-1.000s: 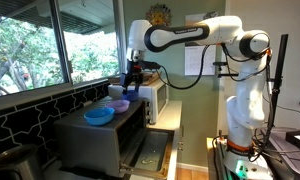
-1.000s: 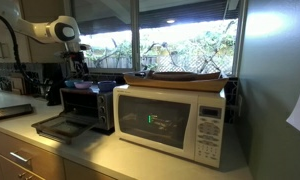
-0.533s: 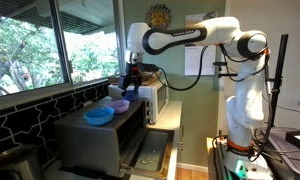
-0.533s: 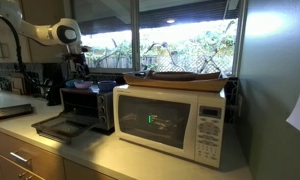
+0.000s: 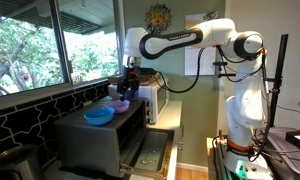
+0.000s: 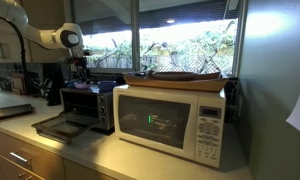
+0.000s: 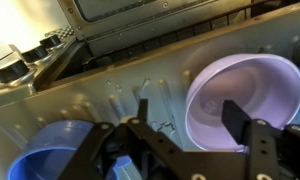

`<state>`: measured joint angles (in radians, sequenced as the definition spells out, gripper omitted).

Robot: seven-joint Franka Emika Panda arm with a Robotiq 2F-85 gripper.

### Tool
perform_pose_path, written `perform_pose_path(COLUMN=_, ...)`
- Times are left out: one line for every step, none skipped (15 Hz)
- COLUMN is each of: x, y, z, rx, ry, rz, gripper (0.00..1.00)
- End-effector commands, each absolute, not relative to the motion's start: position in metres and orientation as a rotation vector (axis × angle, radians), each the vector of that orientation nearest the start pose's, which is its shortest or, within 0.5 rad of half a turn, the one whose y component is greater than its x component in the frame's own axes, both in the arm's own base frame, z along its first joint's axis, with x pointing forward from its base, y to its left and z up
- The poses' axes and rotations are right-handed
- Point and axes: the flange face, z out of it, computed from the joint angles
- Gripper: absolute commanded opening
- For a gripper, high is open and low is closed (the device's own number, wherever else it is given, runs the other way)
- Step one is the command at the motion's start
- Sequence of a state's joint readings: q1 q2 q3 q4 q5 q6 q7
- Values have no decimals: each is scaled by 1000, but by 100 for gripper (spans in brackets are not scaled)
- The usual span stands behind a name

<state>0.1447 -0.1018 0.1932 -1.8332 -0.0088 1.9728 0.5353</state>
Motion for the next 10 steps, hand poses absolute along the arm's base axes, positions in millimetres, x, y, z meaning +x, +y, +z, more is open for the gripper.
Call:
perform_pose_path(x=523, y=191, z=585, rx=-3013, ry=318, rz=-336, gripper=45)
perform_pose_path(x=523, y=191, z=584, rx=-3015, ry=321, rz=-332, gripper=44)
perform_pose_path(x=523, y=190, z=583, rx=-3016, ry=322, rz=-333, gripper=59)
perform_pose_path(x=524, y=190, z=583, rx=-3017, ry=324, rz=-332, gripper=70)
perform_pose_path(x=524, y=190, z=582, rx=-3018, ry=326, rz=-329, gripper=75)
perform_pose_path(x=525, y=191, z=581, rx=-3020, ry=328, rz=-327, gripper=75)
perform_pose_path(x=525, y=191, z=580, rx=-3021, ry=332, rz=-323, gripper=68)
perform_pose_path(x=526, y=191, z=579, rx=-3020, ry=334, rz=-319, gripper=57)
perform_pose_path(x=526, y=191, z=578, rx=-3021, ry=336, rz=-316, gripper=43)
perform_pose_path(x=526, y=191, z=577, rx=-3022, ry=338, rz=-315, gripper=41)
